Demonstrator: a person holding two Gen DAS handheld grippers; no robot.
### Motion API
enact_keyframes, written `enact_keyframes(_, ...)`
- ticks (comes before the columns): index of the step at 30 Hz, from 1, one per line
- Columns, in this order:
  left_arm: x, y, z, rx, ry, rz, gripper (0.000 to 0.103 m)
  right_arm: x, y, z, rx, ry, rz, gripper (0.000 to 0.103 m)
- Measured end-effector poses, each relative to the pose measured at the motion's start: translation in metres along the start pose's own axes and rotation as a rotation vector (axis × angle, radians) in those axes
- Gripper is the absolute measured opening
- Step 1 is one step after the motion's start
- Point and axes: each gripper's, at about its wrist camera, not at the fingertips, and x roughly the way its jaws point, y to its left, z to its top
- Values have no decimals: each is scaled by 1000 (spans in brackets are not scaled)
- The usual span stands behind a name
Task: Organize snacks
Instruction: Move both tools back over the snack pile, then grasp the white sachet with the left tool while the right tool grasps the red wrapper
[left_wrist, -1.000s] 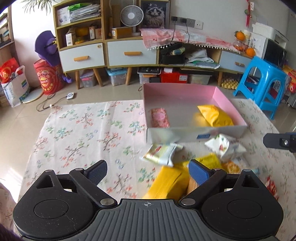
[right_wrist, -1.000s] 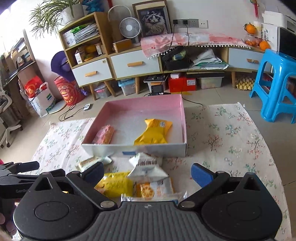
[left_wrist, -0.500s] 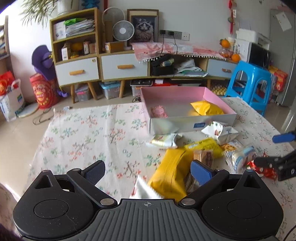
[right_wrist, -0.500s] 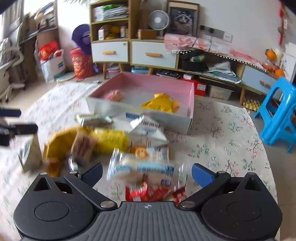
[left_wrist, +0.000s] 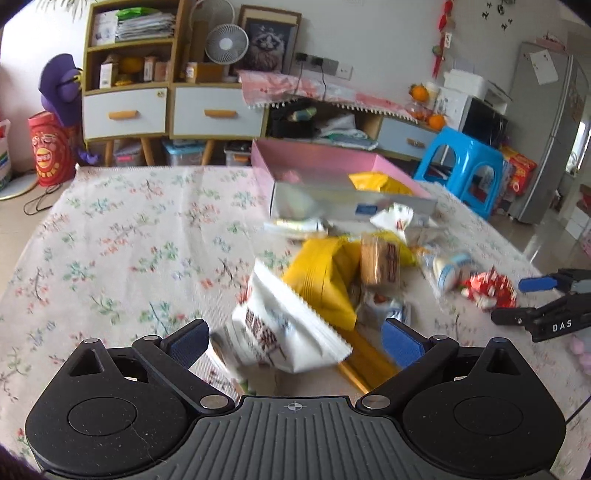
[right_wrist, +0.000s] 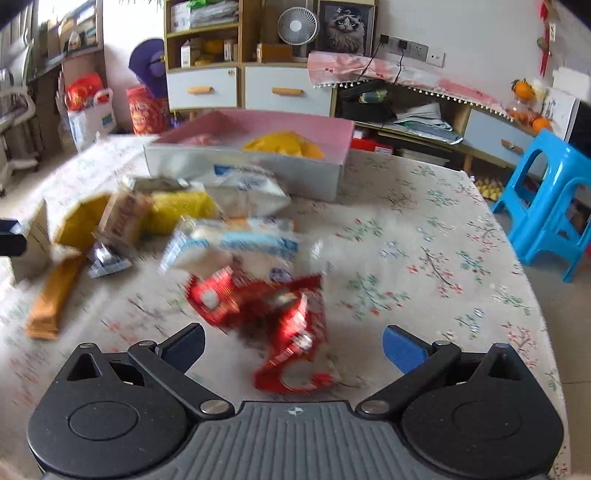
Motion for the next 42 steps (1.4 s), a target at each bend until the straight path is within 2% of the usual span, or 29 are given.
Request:
enact_keyframes(7,13,7,-12,-4,46,42,100,6,-7,-3,41,-3,17,93)
enact_keyframes(14,13,15,-13,-43,40,69,98,10,-12,-1,51,-4,28,88)
enact_keyframes(17,12,16,-11,-49,34,62,92,8,-10,0,38,-11,40,81)
enact_keyframes(20,13,12,-11,-34,36,56,82,6,-8,1,25,-16,51,72)
enact_keyframes(24,14,10,-10,-27,37,64,70,4,-4,3,12,-27,55,56)
enact_keyframes(32,16,10,-8,-17,37,93,59,1,2,5,-11,-35,62,29)
enact_keyframes(33,16,9,-8,-11,36,97,58,1,2,6,-14,-34,59,22)
enact_keyframes(36,14,6,-8,1,30,108,55,1,1,7,-7,-29,57,16)
enact_keyframes(42,11,5,-5,-7,15,117,51,-5,3,14,-7,-49,57,15)
